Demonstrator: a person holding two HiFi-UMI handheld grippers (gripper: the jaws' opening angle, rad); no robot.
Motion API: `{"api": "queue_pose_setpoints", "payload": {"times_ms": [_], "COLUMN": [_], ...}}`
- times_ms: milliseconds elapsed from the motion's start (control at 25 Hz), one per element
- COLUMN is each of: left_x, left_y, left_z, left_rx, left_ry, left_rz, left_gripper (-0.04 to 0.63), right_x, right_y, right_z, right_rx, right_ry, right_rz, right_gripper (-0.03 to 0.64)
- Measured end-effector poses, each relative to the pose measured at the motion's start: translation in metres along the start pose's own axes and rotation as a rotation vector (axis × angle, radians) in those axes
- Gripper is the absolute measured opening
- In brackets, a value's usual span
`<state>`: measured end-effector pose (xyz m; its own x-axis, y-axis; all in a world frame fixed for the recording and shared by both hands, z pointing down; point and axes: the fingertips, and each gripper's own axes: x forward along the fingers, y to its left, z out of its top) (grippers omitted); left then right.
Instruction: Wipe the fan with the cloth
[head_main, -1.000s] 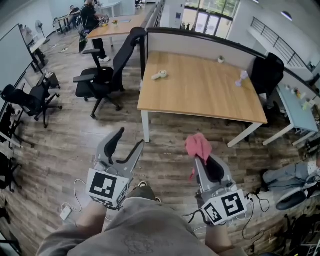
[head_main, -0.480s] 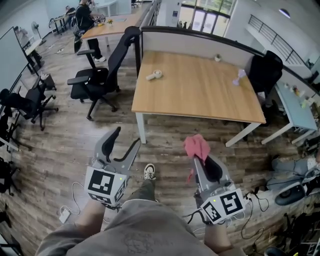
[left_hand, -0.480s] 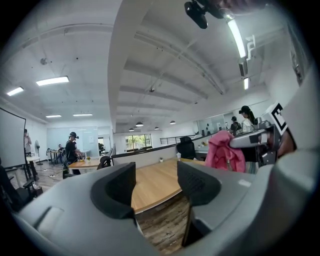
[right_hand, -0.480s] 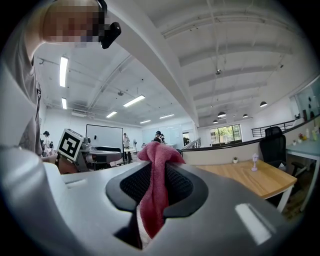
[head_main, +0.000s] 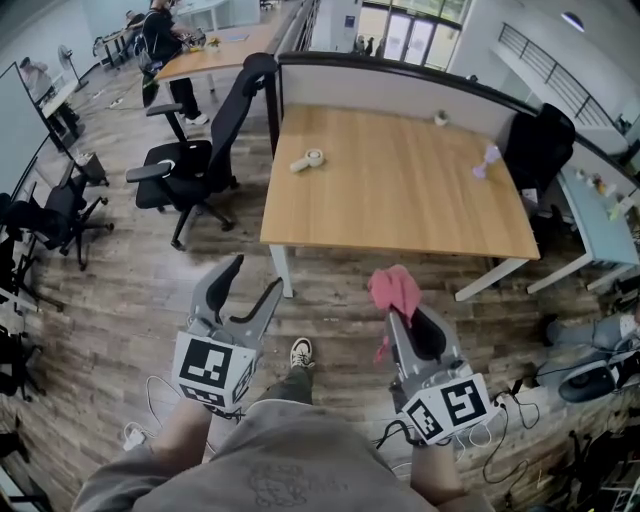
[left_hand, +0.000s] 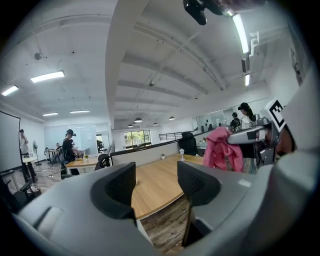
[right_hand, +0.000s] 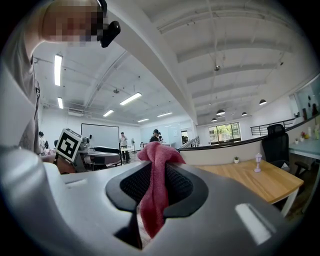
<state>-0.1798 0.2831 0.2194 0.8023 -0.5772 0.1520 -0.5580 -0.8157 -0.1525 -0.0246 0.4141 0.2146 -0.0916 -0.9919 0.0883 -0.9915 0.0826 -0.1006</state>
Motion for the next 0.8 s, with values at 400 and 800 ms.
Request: {"api": "queue_pose_setpoints", "payload": {"times_ms": [400, 800], "left_x": [0.103, 0.186], "left_y": [0.075, 0.134], "left_z": [0.006, 0.004], "left_rx": [-0.008, -0.024], "left_ry": [0.011, 0.009], "left_rz": [-0.053, -0.082], "left_gripper": [0.259, 0.264], "right_x": [0.120, 0.217], "right_y": [-0.047, -0.080], "right_z": [0.021, 0.041], "right_rx": [-0.007, -0.017], "right_ry": [0.034, 0.041], "right_rz": [-0.028, -0.038], "right_gripper": [0.083, 0.083]}}
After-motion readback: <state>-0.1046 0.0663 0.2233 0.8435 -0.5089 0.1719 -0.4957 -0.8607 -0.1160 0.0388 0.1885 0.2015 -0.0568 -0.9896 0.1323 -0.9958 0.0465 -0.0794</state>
